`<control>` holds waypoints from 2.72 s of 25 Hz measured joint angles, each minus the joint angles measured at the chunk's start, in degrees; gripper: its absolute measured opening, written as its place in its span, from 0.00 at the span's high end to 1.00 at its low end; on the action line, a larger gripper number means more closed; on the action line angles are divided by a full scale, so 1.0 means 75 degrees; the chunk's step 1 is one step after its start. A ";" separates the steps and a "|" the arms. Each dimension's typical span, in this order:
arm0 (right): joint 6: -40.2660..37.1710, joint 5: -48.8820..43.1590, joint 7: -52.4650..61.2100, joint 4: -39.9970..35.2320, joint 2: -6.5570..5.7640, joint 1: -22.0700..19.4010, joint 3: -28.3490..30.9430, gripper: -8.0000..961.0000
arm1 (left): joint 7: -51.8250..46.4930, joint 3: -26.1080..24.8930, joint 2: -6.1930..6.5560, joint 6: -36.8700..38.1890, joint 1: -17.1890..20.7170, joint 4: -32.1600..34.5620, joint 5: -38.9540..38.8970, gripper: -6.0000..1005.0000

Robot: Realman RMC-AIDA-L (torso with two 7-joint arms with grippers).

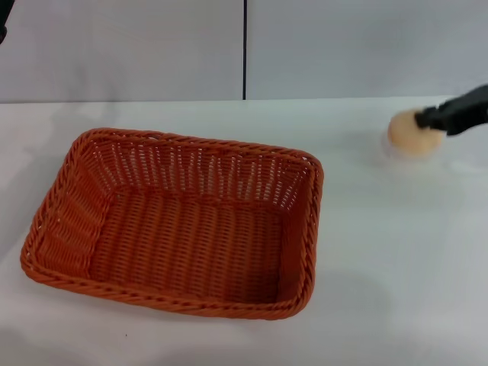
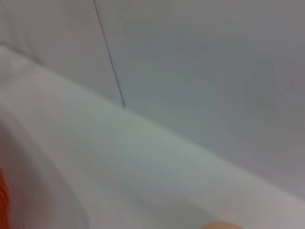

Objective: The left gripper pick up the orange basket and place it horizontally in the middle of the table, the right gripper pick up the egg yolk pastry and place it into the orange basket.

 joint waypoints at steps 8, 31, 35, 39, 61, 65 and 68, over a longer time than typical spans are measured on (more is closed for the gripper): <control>-0.1036 0.2077 -0.0057 -0.2060 -0.0013 -0.0648 -0.0039 0.94 | 0.0019 -0.0001 0.0000 0.0007 0.0017 0.0000 0.0000 0.53; -0.2478 0.3733 -0.1047 0.0797 0.0161 0.1954 -0.2024 0.93 | 0.0148 0.0193 -0.0027 -0.0026 -0.0099 -0.0177 0.0052 0.53; -0.2477 0.3768 -0.0952 0.0696 0.0175 0.1777 -0.1910 0.90 | 0.0151 0.0203 -0.0023 -0.0026 -0.0102 -0.0187 0.0059 0.53; -0.2541 0.3871 -0.0951 0.0486 0.0181 0.1514 -0.1711 0.80 | 0.0152 0.0204 -0.0023 -0.0006 -0.0113 -0.0191 0.0059 0.53; -0.2605 1.0279 -0.8883 0.3166 0.0378 -0.3149 0.3717 0.28 | 0.0818 -0.0391 -0.0017 -0.0048 0.0057 -0.0199 -0.0020 0.53; -0.2924 1.1477 -1.0032 0.4295 0.0397 -0.3221 0.4435 0.28 | 0.1184 -0.0685 -0.0021 -0.0037 0.0146 -0.0312 -0.0031 0.53; -0.3181 1.2054 -1.0643 0.4821 0.0397 -0.3166 0.4587 0.28 | 0.1551 -0.0956 -0.0022 0.0024 0.0168 -0.0591 -0.0036 0.53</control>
